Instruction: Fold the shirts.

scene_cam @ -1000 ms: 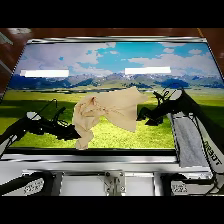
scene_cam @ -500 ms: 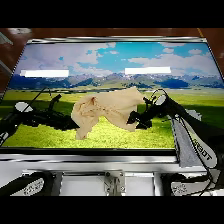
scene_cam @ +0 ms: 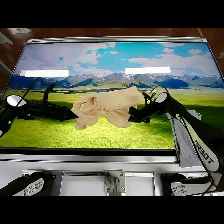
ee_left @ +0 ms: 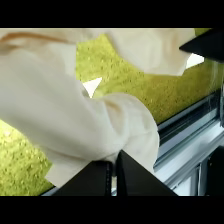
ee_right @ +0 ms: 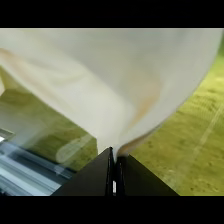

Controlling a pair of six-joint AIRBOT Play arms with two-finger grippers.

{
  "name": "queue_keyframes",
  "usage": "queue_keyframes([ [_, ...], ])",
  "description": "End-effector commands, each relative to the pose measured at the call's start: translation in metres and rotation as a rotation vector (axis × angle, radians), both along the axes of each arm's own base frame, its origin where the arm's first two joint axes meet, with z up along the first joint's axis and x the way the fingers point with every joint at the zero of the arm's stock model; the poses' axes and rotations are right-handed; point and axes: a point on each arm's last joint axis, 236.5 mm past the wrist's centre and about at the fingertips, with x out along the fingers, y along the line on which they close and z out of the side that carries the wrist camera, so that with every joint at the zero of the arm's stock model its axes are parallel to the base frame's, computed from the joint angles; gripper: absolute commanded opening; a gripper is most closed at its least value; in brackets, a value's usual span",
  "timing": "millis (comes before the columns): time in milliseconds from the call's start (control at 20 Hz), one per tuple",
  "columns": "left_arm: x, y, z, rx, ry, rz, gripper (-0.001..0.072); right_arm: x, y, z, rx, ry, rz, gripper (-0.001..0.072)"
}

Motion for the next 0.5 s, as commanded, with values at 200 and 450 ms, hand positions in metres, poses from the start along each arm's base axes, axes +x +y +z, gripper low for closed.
queue_keyframes([
  [200,0.041,0.056,0.304,-0.026,-0.846,0.341,0.0035,0.052,-0.04,0.288,-0.182,-0.847,0.15,0.0055],
  [450,-0.074,0.093,0.521,-0.123,-1.452,0.586,0.0034,-0.015,-0.12,0.538,-0.32,-1.399,-0.217,0.0055],
])
